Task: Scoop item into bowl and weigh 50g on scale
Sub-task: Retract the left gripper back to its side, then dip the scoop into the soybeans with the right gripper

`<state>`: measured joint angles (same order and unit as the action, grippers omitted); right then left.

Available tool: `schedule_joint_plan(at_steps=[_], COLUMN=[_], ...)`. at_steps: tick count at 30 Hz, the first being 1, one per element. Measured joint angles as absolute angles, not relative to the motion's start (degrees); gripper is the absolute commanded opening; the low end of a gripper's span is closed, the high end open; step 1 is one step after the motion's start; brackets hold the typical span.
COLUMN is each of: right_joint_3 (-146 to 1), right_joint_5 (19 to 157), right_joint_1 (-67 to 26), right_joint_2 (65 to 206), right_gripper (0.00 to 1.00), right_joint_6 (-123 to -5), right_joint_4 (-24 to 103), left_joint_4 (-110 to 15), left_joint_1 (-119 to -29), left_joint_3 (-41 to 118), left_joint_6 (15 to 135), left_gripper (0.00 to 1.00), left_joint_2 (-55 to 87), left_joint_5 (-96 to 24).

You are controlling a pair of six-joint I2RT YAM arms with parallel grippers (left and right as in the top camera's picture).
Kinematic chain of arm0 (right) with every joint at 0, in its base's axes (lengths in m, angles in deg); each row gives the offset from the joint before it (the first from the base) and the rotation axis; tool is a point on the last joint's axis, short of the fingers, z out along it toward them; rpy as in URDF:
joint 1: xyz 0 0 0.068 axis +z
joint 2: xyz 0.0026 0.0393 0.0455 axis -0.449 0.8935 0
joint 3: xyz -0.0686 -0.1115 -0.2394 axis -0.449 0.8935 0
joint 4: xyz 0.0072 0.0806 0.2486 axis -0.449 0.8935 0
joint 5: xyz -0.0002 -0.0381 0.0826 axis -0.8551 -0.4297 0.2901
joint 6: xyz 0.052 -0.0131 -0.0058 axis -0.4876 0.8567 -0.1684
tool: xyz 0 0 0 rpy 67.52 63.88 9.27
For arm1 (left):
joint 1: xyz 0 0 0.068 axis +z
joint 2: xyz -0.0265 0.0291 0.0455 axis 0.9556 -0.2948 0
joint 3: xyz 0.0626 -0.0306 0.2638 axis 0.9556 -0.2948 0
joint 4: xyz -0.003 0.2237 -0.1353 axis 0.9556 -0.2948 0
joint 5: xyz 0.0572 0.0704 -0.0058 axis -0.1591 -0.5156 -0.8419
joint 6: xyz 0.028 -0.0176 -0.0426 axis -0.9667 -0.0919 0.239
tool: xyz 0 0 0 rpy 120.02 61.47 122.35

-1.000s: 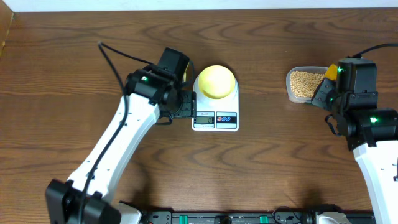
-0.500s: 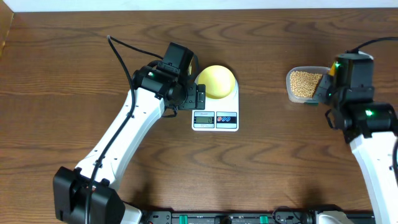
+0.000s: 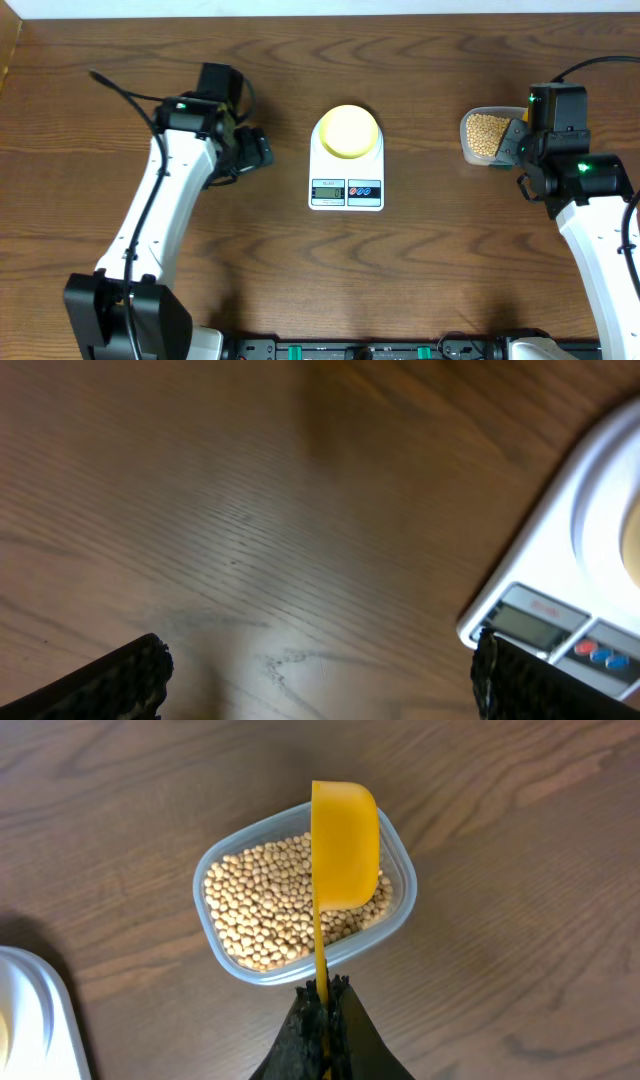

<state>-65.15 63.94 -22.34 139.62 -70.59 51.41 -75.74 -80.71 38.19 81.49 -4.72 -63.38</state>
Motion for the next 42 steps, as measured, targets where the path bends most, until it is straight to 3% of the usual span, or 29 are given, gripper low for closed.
schedule_joint_plan(at_steps=[42], right_joint_3=[-65.15], right_joint_5=[64.91], right_joint_1=[-23.87], right_joint_2=[139.69], right_gripper=[0.01], right_joint_6=[-70.57], right_joint_4=[44.66], left_joint_4=[-72.92], left_joint_1=[-78.42], left_joint_3=[38.19], left_joint_6=[82.29], left_gripper=[0.98], left_joint_2=[-4.72], left_joint_5=[-63.68])
